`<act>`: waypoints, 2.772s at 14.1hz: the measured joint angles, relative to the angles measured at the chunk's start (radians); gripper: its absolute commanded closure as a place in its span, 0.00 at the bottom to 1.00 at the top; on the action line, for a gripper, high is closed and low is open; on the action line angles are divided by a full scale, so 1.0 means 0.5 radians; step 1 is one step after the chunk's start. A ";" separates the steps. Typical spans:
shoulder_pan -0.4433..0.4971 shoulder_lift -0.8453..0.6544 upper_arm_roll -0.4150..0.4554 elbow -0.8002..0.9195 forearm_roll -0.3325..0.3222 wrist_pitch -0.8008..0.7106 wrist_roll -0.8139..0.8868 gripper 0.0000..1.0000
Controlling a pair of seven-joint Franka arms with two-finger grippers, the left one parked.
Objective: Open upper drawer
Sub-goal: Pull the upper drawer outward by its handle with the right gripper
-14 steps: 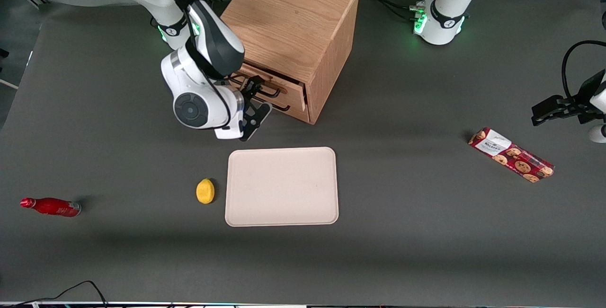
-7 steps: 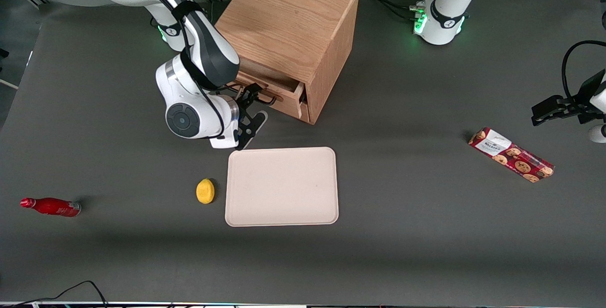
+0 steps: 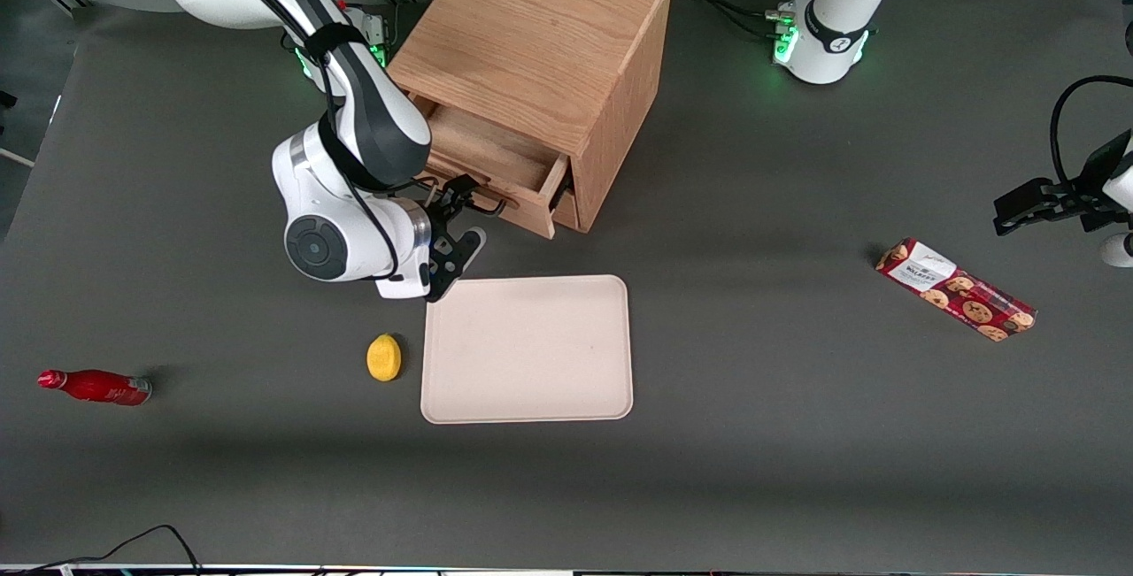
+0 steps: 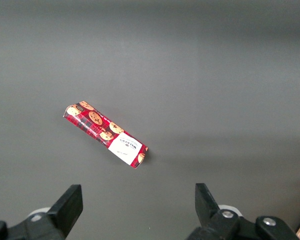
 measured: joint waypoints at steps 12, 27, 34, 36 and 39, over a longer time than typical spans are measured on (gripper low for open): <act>-0.143 0.108 0.001 0.147 -0.027 0.000 -0.161 0.00; -0.278 0.306 0.005 0.457 -0.071 -0.027 -0.275 0.00; -0.327 0.361 0.008 0.544 -0.077 -0.028 -0.317 0.00; -0.342 0.378 0.010 0.567 -0.077 -0.028 -0.329 0.00; -0.368 0.407 0.011 0.612 -0.077 -0.028 -0.347 0.00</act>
